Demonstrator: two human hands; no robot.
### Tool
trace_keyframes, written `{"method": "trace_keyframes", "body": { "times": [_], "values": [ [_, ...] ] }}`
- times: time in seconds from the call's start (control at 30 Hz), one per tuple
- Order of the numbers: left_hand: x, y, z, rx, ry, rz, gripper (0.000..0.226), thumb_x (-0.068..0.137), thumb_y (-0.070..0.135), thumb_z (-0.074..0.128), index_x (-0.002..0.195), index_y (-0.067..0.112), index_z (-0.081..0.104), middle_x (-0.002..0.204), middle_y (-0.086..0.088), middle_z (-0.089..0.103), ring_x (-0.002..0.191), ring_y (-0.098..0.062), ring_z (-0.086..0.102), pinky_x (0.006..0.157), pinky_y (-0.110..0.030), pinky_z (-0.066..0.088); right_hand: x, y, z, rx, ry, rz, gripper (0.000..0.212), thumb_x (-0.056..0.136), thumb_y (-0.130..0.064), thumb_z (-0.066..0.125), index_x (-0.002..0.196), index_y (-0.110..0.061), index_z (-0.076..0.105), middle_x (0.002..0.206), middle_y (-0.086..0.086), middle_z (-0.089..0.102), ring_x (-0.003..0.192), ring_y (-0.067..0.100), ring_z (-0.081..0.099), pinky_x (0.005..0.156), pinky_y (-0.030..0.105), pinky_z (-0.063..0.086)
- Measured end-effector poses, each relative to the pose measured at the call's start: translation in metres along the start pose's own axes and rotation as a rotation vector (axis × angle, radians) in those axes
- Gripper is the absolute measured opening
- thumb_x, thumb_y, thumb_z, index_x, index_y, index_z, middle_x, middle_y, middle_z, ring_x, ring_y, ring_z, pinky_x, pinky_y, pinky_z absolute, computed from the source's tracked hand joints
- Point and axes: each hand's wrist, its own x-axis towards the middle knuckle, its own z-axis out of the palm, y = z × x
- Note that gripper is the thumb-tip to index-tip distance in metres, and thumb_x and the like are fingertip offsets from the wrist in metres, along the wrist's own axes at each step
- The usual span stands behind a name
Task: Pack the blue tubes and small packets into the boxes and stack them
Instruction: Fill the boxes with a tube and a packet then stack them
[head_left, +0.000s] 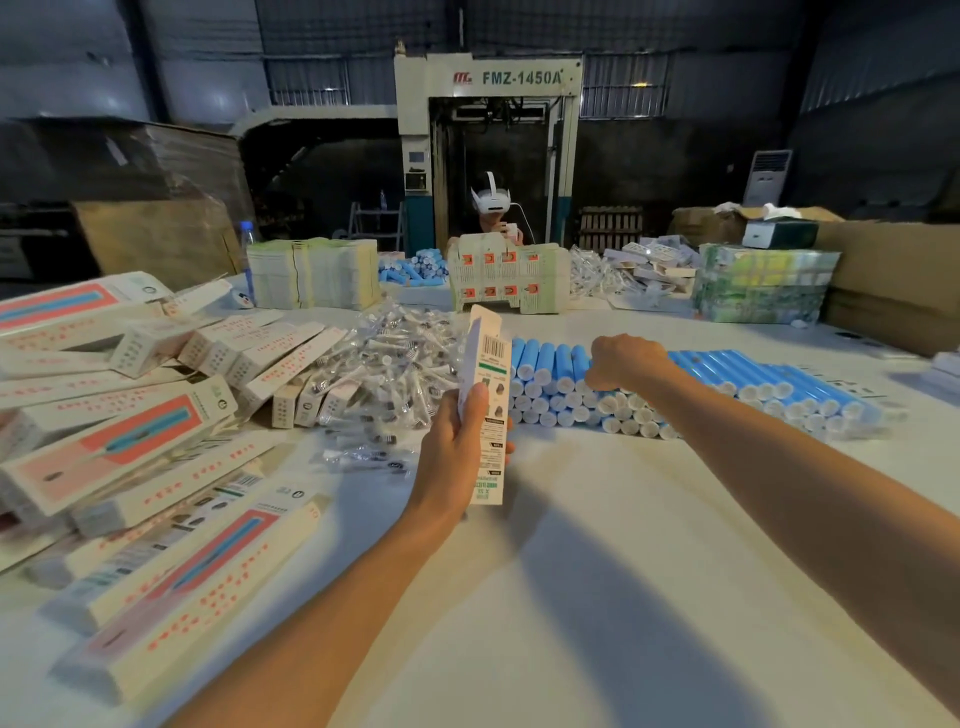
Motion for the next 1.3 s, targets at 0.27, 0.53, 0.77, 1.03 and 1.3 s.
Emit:
{"method": "trace_keyframes", "body": {
  "times": [0.27, 0.53, 0.77, 1.03, 1.3],
  "values": [
    [-0.004, -0.005, 0.002, -0.040, -0.128, -0.099, 0.028, 0.113, 0.041, 0.043, 0.129, 0.025, 0.058, 0.108, -0.004, 0.081, 0.090, -0.027, 0.081, 0.067, -0.029, 0.063, -0.021, -0.005, 0.025, 0.174, 0.066, -0.032, 0.008, 0.093, 0.001, 0.049, 0.088, -0.005, 0.049, 0.098, 0.013, 0.054, 0.087, 0.030, 0.055, 0.068, 0.036, 0.042],
    [-0.007, -0.005, 0.006, -0.122, -0.241, -0.138, 0.030, 0.116, 0.024, 0.039, 0.143, 0.014, 0.048, 0.114, -0.013, 0.080, 0.092, -0.029, 0.077, 0.080, -0.038, 0.065, -0.052, 0.029, 0.031, 0.747, 0.172, 0.132, 0.019, 0.109, -0.023, 0.039, 0.094, -0.012, 0.035, 0.079, 0.009, 0.048, 0.080, 0.028, 0.049, 0.071, 0.039, 0.036],
    [-0.013, -0.004, 0.013, -0.110, -0.375, -0.133, 0.040, 0.106, 0.033, 0.065, 0.142, 0.021, 0.054, 0.125, -0.006, 0.076, 0.111, -0.030, 0.076, 0.091, -0.039, 0.063, -0.117, 0.019, 0.002, 1.490, 0.240, -0.067, 0.048, 0.110, -0.045, 0.042, 0.108, -0.004, 0.067, 0.102, 0.010, 0.063, 0.093, 0.020, 0.054, 0.077, 0.032, 0.039],
    [-0.012, -0.003, 0.009, -0.130, -0.354, -0.083, 0.056, 0.087, 0.038, 0.090, 0.133, 0.020, 0.064, 0.125, -0.013, 0.076, 0.108, -0.042, 0.076, 0.100, -0.057, 0.060, -0.126, -0.002, -0.033, 1.968, 0.230, -0.375, 0.043, 0.104, 0.001, 0.052, 0.142, -0.009, 0.034, 0.125, 0.012, 0.064, 0.107, 0.025, 0.070, 0.099, 0.040, 0.056],
    [-0.017, 0.001, 0.010, -0.128, -0.356, -0.056, 0.059, 0.088, 0.036, 0.088, 0.135, 0.012, 0.060, 0.124, -0.015, 0.076, 0.107, -0.042, 0.076, 0.095, -0.053, 0.062, -0.103, -0.020, -0.032, 1.766, 0.208, -0.467, 0.117, 0.093, 0.007, 0.068, 0.159, -0.046, -0.012, 0.125, 0.005, 0.054, 0.102, 0.034, 0.075, 0.082, 0.040, 0.064]
  ]
}}
